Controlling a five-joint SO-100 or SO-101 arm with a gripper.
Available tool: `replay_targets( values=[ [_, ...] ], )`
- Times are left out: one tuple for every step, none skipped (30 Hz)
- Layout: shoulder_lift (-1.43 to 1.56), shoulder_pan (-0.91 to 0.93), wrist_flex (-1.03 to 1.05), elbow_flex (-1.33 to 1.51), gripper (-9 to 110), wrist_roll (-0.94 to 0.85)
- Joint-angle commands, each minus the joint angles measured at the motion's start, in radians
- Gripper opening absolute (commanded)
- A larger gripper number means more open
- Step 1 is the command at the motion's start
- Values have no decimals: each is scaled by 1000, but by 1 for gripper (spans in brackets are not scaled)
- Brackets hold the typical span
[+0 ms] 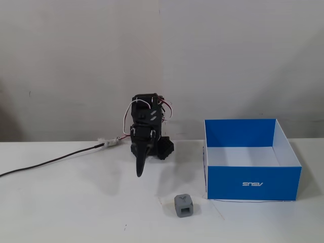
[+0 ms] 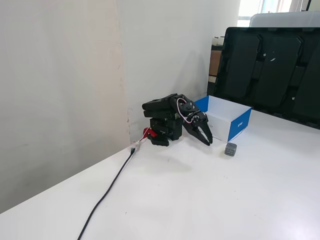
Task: Pick the gray block and keep it in the box.
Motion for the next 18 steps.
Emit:
replay_targets(
  values=[
    [166,-17,-26,-107,0,-9],
    [155,-20,-26,-121,0,-14],
    [118,-25,-25,-150,0,-18],
    [52,-31,-21,-199,0,-20],
    [-9,-34,-20,-252,0,-21],
    [-72,-37,-6,-310,0,-28],
    [-160,-46,20,-383,0,-29],
    [-249,-55,44,-454,0,-29],
    [-307,-66,58,-500,0,-29],
    [-324,-86,71,-514,0,-34],
    [-324,-110,86,-523,1,-35],
    [-325,-135,110,-537,5,-35],
    [-331,-156,129,-555,9,-35],
    [-351,-176,141,-577,11,-35],
    [-396,-202,158,-600,15,-35],
    [-457,-215,172,-627,17,-35],
    [-502,-221,176,-637,19,-35],
    [-523,-224,173,-638,22,-35]
  ],
)
